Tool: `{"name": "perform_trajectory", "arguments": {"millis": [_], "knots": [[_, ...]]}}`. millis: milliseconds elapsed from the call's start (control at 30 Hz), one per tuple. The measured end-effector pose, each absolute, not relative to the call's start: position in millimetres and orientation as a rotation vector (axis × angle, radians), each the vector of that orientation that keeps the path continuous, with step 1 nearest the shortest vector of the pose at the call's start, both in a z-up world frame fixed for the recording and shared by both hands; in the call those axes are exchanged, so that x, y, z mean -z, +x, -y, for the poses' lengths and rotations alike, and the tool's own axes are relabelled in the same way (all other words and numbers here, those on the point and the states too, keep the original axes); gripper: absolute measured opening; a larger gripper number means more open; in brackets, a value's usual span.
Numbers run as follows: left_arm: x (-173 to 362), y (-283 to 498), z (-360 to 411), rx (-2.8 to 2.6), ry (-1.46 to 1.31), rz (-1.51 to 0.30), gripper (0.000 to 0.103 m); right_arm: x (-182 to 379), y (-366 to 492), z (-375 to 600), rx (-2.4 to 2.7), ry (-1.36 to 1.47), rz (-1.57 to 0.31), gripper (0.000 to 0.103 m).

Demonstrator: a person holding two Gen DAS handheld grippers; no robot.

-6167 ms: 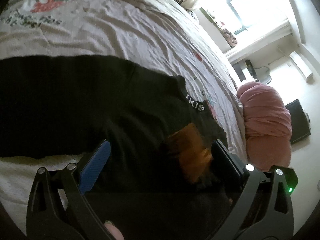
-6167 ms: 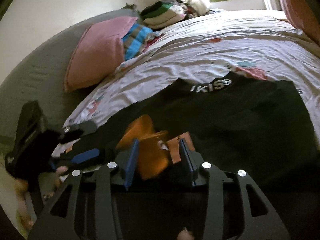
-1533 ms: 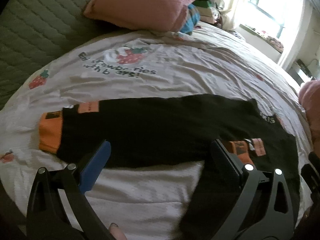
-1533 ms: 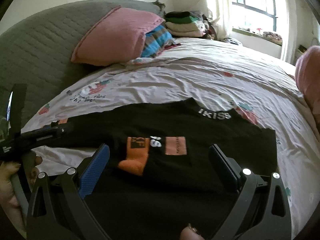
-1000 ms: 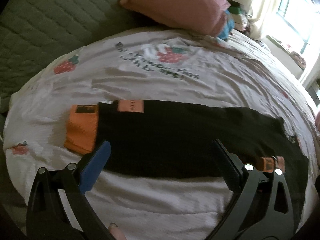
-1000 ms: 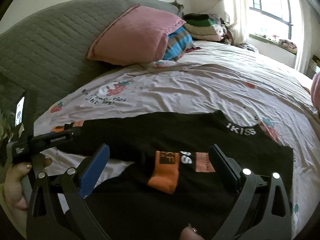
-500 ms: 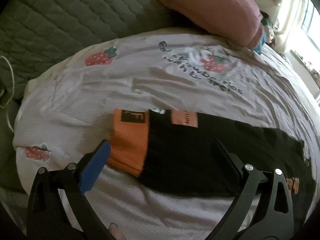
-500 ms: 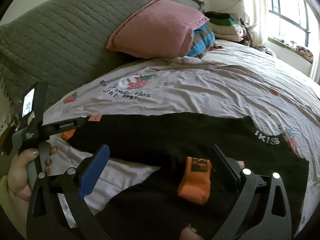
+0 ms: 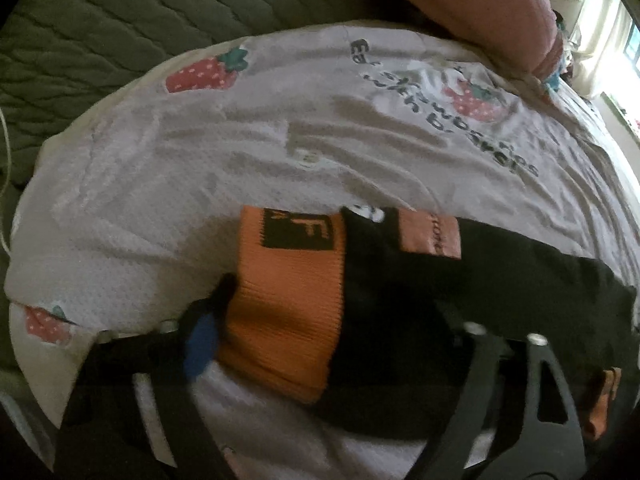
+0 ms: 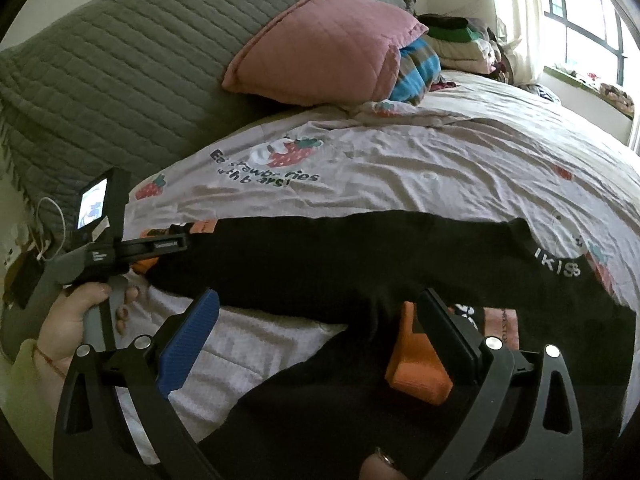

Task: Fold small clothes
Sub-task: 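Move the left tool to the other sleeve's orange cuff and grasp it, then carry the second cuff with the left tool across the shirt body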

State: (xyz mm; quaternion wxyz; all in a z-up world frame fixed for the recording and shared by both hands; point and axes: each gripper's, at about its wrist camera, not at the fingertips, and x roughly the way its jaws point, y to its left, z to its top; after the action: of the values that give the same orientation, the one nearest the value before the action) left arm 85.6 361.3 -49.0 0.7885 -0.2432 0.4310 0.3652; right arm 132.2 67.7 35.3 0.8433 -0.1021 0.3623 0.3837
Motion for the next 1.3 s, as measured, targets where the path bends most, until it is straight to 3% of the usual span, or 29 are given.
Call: {"name": "perform_trajectory", "arguments": {"millis": [67,100,133,167,767,1300], "knots": [[46.8,86.8,-356.3,-0.787,-0.487,-0.924,0.043,-33.8,131.9,-65.3,-0.805,-0.204,-0.769,0.098],[45.6,88.5,-354.1,-0.770,-0.478,-0.921,0.025,-32.9,130.9,-62.2,-0.799,-0.194,-0.771,0.098],[43.5,90.0,-349.6,-0.741,-0.474,-0.914,0.015,-32.1,130.4,-59.7,-0.797,-0.184,-0.773,0.098],[41.4,92.4,-347.4,-0.730,-0.463,-0.911,0.014,-31.0,129.5,-56.9,-0.796,-0.175,-0.778,0.098],[-31.7,77.0,-285.7,-0.386,-0.594,-0.606,0.010,-37.1,121.9,13.4,-0.685,-0.094,-0.769,0.098],[-91.9,94.7,-194.8,-0.169,-0.483,-0.559,0.010,-54.7,130.7,91.4,-0.579,0.035,-0.735,0.098]]}}
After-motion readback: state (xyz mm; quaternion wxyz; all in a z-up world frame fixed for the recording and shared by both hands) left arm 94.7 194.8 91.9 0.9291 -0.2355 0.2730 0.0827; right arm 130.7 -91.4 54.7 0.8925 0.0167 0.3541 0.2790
